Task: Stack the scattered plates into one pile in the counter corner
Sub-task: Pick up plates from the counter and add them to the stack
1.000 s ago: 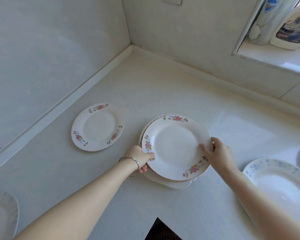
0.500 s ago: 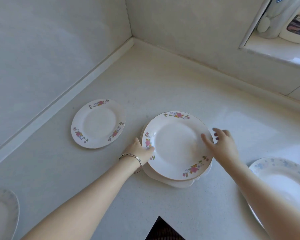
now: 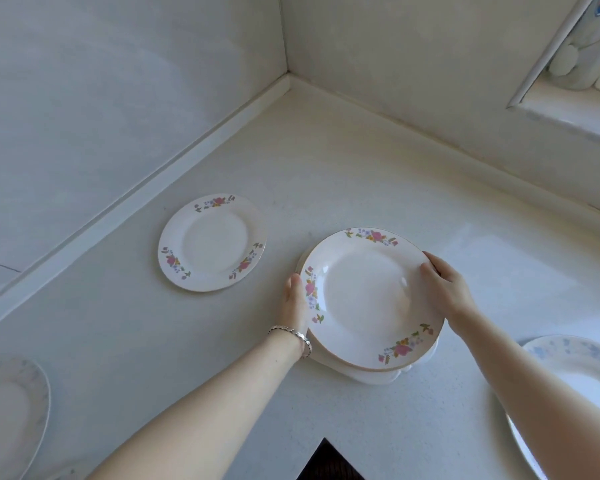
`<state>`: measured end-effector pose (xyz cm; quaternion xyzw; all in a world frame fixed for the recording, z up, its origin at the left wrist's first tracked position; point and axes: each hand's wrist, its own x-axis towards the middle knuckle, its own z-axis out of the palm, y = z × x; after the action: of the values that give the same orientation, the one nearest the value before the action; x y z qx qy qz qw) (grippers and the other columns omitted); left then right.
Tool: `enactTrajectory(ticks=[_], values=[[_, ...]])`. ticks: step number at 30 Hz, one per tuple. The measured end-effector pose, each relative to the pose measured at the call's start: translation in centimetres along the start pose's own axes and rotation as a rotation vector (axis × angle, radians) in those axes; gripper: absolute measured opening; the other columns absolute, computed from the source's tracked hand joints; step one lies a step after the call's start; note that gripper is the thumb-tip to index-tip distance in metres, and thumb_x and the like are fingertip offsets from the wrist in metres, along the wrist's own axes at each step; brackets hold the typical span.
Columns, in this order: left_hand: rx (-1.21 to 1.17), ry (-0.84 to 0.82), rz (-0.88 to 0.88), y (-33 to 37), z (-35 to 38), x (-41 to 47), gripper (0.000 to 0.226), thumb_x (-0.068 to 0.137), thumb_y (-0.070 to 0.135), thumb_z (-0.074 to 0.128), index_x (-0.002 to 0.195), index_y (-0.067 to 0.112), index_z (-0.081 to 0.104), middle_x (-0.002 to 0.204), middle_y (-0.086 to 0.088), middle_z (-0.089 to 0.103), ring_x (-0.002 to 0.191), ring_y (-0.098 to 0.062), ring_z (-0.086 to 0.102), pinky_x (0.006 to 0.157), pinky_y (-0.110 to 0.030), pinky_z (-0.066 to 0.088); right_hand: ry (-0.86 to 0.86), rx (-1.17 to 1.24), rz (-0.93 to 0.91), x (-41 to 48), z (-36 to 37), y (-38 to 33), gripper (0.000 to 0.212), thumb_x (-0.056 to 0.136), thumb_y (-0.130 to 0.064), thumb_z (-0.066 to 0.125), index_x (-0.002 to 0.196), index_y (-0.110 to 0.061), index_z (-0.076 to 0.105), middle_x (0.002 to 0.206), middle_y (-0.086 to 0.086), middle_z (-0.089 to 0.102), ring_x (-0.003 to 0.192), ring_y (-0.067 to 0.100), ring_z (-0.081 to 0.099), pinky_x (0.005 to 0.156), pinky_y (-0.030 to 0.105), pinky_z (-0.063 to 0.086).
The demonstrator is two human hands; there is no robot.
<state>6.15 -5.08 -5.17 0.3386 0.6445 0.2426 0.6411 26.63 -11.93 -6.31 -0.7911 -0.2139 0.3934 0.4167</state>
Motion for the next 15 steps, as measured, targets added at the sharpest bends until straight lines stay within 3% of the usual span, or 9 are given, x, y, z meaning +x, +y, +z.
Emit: enactTrajectory(ticks=[3, 5, 7, 8, 10, 11, 12, 14, 15], values=[[0.048, 0.268, 0.077, 1.4, -2.3, 1.9, 0.015, 0.095, 0.023, 0.044, 0.101, 0.012, 0.052, 0.098, 0.001, 0.054, 0.096, -0.016, 0.048, 0.073, -0.025, 0.041, -0.004, -0.141, 0.014, 0.7, 0.1, 0.1, 0.042, 0.091, -0.018, 0.041, 0.131, -0.021, 0.053, 0.124, 0.001, 0.06, 0.113, 0.022, 0.055, 0.097, 0.036, 0.045], [-0.12, 0.431, -0.119, 2.3, -5.2, 4.4, 0.028, 0.091, 0.02, 0.051, 0.11, -0.002, 0.053, 0.097, -0.01, 0.066, 0.089, -0.019, 0.064, 0.08, -0.033, 0.047, 0.011, -0.169, 0.03, 1.0, 0.3, -0.1, 0.044, 0.09, -0.018, 0.042, 0.132, -0.023, 0.052, 0.126, 0.002, 0.061, 0.115, 0.024, 0.055, 0.099, 0.039, 0.045], [-0.288, 0.368, -0.243, 2.7, -8.1, 6.3, 0.02, 0.096, 0.019, 0.043, 0.101, 0.002, 0.052, 0.061, -0.014, 0.071, 0.055, -0.013, 0.069, 0.072, -0.031, 0.048, 0.03, -0.172, 0.039, 0.9, 0.5, -0.1, 0.044, 0.09, -0.018, 0.042, 0.133, -0.022, 0.051, 0.127, 0.003, 0.06, 0.116, 0.025, 0.055, 0.1, 0.04, 0.044], [-0.366, 0.361, -0.251, 2.8, -9.0, 7.2, 0.02, 0.098, 0.018, 0.041, 0.1, 0.002, 0.054, 0.058, -0.013, 0.069, 0.053, -0.011, 0.068, 0.074, -0.028, 0.049, 0.035, -0.172, 0.04, 0.9, 0.6, -0.1, 0.044, 0.09, -0.018, 0.043, 0.133, -0.021, 0.051, 0.128, 0.004, 0.06, 0.116, 0.026, 0.055, 0.101, 0.04, 0.044], [-0.476, 0.387, -0.227, 3.5, -9.9, 7.7, 0.015, 0.098, 0.014, 0.041, 0.091, 0.006, 0.051, 0.107, -0.017, 0.069, 0.101, -0.016, 0.067, 0.1, -0.027, 0.046, 0.039, -0.161, 0.04, 0.7, 0.7, -0.2, 0.044, 0.09, -0.017, 0.043, 0.132, -0.021, 0.052, 0.127, 0.005, 0.061, 0.115, 0.026, 0.055, 0.099, 0.038, 0.044], [-0.52, 0.367, -0.228, 3.5, -10.3, 7.7, 0.021, 0.099, 0.012, 0.039, 0.082, 0.005, 0.048, 0.122, -0.017, 0.061, 0.122, -0.02, 0.056, 0.109, -0.028, 0.038, 0.042, -0.158, 0.046, 0.7, 0.7, -0.3, 0.044, 0.09, -0.017, 0.043, 0.132, -0.021, 0.052, 0.127, 0.004, 0.061, 0.115, 0.025, 0.056, 0.099, 0.038, 0.045], [-0.542, 0.355, -0.237, 3.6, -10.3, 8.0, 0.025, 0.1, 0.01, 0.036, 0.077, 0.006, 0.046, 0.117, -0.016, 0.06, 0.129, -0.023, 0.049, 0.113, -0.028, 0.032, 0.043, -0.156, 0.052, 0.7, 0.7, -0.3, 0.044, 0.09, -0.017, 0.044, 0.132, -0.021, 0.052, 0.127, 0.004, 0.061, 0.115, 0.025, 0.056, 0.099, 0.038, 0.045], [-0.557, 0.349, -0.236, 3.4, -10.6, 8.7, 0.02, 0.098, 0.001, 0.033, 0.09, 0.002, 0.052, 0.086, -0.008, 0.055, 0.113, -0.024, 0.054, 0.113, -0.031, 0.034, 0.048, -0.163, 0.059, 0.7, 0.7, -0.3, 0.045, 0.089, -0.018, 0.044, 0.133, -0.022, 0.051, 0.129, 0.003, 0.061, 0.117, 0.025, 0.055, 0.101, 0.039, 0.044], [-0.555, 0.367, -0.222, 3.4, -10.8, 8.9, 0.021, 0.096, -0.004, 0.034, 0.095, 0.001, 0.054, 0.08, -0.005, 0.052, 0.104, -0.023, 0.056, 0.111, -0.034, 0.037, 0.048, -0.164, 0.059, 0.7, 0.7, -0.3, 0.045, 0.089, -0.019, 0.044, 0.133, -0.022, 0.051, 0.129, 0.003, 0.06, 0.117, 0.025, 0.055, 0.102, 0.039, 0.044]])
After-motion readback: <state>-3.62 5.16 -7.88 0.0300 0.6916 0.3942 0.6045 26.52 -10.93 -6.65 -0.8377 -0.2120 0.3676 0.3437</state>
